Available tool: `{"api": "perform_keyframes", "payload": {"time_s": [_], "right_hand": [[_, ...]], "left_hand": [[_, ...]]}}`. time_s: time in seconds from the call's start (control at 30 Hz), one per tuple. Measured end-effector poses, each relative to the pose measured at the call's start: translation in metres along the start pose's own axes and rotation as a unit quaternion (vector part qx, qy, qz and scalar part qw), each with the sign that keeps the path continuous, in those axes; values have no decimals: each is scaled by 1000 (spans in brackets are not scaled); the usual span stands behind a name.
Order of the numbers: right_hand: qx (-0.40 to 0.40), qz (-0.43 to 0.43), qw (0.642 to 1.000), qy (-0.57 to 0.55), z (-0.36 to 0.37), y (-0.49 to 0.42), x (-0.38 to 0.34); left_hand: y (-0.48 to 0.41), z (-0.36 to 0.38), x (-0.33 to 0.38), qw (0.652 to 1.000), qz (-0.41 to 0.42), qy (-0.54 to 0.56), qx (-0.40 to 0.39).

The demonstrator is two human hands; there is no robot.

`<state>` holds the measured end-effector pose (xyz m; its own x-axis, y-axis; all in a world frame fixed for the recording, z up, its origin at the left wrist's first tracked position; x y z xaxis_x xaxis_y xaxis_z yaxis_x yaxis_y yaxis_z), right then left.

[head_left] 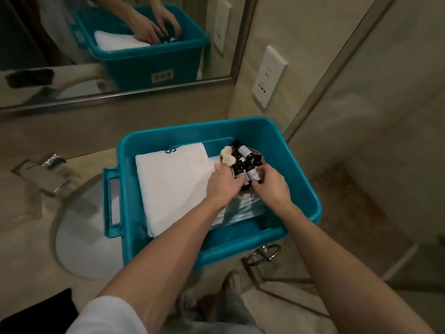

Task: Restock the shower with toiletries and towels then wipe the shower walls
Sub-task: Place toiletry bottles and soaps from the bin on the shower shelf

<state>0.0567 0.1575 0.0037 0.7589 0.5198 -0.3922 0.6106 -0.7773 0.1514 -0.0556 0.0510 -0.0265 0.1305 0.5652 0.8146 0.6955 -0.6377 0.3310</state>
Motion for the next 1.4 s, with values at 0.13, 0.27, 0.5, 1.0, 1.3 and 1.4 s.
{"api": "perform_keyframes", "payload": {"time_s": [0.13, 0.27, 0.5, 1.0, 1.3, 1.4], "right_hand": [[19, 36, 999, 1, 0, -10, 3], [-15, 76, 997, 5, 3, -13, 10], [-34, 122, 992, -11, -19, 2, 19], [92, 20, 872, -480, -177, 148, 106], [201, 58, 851, -481, -242, 315, 309], [245, 82, 834, -487, -263, 366, 373]], "left_hand": [[-6, 3, 3, 999, -17, -39, 10], [-5, 6, 6, 998, -30, -56, 16], [1, 6, 12, 999, -25, -11, 21], [141, 51, 136, 955, 192, 220, -57], [289, 210, 208, 925, 280, 227, -120], [343, 265, 238, 910, 316, 224, -148]]}}
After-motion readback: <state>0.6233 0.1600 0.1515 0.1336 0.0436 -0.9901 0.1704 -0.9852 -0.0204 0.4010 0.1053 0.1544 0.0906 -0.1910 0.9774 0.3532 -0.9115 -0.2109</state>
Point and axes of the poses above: each hand's wrist, its own y-axis away from the middle knuckle, its own z-axis out of the palm, x = y × z, the point moved 8 cm from there along -y, towards the middle knuckle, and after that the axes turned 4 degrees about y, right-handed, at the moved point
